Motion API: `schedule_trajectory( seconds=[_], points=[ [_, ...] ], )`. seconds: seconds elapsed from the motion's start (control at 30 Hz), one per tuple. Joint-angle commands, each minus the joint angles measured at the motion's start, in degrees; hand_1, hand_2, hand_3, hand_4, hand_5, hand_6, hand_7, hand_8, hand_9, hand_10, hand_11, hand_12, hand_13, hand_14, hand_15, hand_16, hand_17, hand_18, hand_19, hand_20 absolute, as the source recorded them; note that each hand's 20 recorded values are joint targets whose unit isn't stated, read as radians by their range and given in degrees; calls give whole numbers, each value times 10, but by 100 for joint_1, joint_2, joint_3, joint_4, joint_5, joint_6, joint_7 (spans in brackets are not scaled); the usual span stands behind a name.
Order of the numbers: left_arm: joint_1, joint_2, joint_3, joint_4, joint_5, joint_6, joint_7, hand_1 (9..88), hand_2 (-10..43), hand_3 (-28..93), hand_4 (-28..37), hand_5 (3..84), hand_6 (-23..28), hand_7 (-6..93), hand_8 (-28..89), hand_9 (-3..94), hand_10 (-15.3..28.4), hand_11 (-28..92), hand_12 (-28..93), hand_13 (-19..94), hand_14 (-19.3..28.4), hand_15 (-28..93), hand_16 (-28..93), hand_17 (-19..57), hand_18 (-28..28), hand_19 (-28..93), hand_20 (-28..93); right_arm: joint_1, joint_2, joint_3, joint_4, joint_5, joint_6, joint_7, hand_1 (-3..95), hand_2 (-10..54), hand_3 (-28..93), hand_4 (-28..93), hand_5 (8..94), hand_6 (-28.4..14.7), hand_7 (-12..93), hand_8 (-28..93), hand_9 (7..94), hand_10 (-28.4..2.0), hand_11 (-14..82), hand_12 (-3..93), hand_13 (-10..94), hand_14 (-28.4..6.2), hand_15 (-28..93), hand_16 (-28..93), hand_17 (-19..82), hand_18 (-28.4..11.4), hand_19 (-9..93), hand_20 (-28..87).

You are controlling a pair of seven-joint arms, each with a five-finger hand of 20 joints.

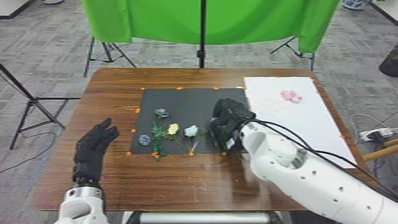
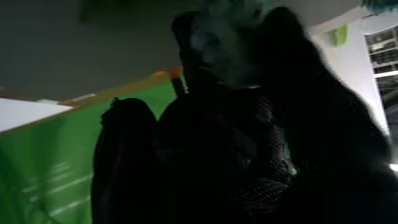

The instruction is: Arrange flowers

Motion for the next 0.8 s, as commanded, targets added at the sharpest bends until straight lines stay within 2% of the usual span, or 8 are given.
schedule_trajectory(
  seconds=[0.03, 0.27, 0.43, 0.6, 0.8],
  points=[
    [125, -39, 48, 29, 4, -95, -78, 261, 101, 644, -281, 447, 44, 118, -70, 445, 139, 181, 106, 331, 168, 222, -17, 60, 105, 89, 169, -127, 168, 269, -212, -28, -380, -3, 442, -95, 629, -166, 657, -9, 164, -69, 723, -149, 192, 221, 876, -28, 660, 316, 667, -115, 932, 631],
    [103, -59, 58, 37, 9, -78, -47, 262, 95, 646, -277, 445, 44, 117, -69, 445, 138, 180, 106, 331, 169, 222, -17, 60, 105, 89, 168, -43, 305, 463, -315, -202, -288, -61, 409, -95, 624, -169, 580, -18, 139, -70, 658, -163, 172, 223, 864, -33, 660, 314, 653, -119, 932, 624],
    [94, -75, 66, 43, 11, -78, -35, 262, 92, 645, -276, 444, 44, 115, -69, 444, 138, 180, 107, 331, 168, 221, -17, 60, 105, 88, 168, -38, 403, 735, -344, -120, -195, -21, 408, -95, 620, -173, 571, -18, 131, -64, 649, -164, 167, 225, 862, -35, 660, 312, 649, -120, 932, 620],
    [106, -71, 58, 33, 13, -65, -26, 262, 90, 644, -276, 443, 43, 116, -68, 444, 137, 180, 107, 331, 168, 220, -16, 60, 105, 88, 168, 138, 459, 1079, 37, -376, 239, 336, 393, -95, 618, -167, 570, -18, 131, -62, 641, -167, 153, 221, 853, -40, 656, 311, 635, -131, 932, 616],
    [149, -74, 36, 14, -5, -16, -19, 263, 90, 643, -276, 443, 43, 116, -69, 444, 137, 180, 106, 331, 168, 220, -16, 60, 106, 89, 169, 407, 644, 1337, 741, -540, -393, 971, 355, -95, 627, -146, 523, -28, 102, -52, 549, -184, 91, 213, 812, -60, 653, 305, 596, -147, 932, 591]
  ],
)
